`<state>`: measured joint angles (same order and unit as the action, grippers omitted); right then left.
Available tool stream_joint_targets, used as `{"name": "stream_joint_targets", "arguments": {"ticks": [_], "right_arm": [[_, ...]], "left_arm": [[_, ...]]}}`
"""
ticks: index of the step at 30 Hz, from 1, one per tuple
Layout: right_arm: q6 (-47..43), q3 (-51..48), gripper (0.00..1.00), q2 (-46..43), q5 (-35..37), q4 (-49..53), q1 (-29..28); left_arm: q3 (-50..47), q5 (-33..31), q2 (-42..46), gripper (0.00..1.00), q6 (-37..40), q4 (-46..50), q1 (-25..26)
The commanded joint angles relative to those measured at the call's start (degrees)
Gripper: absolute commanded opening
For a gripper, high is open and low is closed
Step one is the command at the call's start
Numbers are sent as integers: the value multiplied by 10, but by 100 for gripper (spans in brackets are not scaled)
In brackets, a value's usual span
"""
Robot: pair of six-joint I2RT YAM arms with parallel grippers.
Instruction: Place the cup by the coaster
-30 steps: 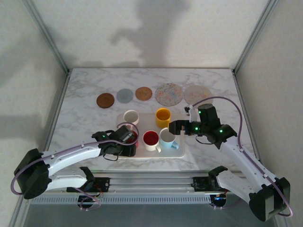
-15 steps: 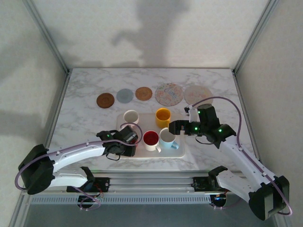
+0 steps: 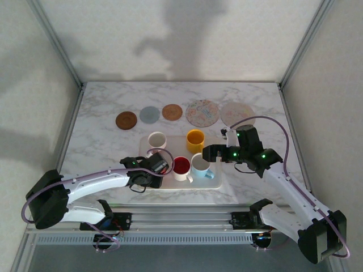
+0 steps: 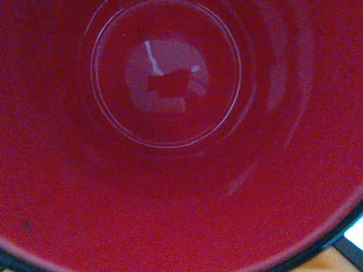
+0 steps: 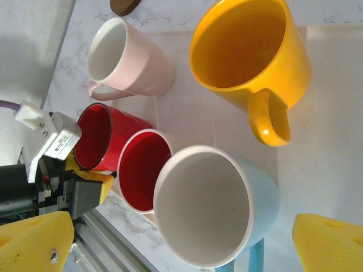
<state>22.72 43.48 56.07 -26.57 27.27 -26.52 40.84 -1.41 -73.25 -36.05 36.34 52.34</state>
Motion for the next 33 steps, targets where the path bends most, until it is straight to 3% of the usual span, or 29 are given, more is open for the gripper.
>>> {"name": "stream_joint_targets", "arguments": {"ticks": [1, 16, 25, 33], "right_arm": [[-10, 2, 99, -8, 11, 4, -4], [-11, 1, 99, -14, 13, 9, -4], [-11, 2, 99, -18, 13, 11, -4], [-13, 1, 99, -21, 16, 14, -4]], "left_arm": [[20, -25, -1, 33, -1, 21, 8], [40, -39, 4, 29, -4, 53, 37], [16, -50, 4, 42, -22, 42, 37], [11, -52, -22, 41, -22, 25, 37]]}}
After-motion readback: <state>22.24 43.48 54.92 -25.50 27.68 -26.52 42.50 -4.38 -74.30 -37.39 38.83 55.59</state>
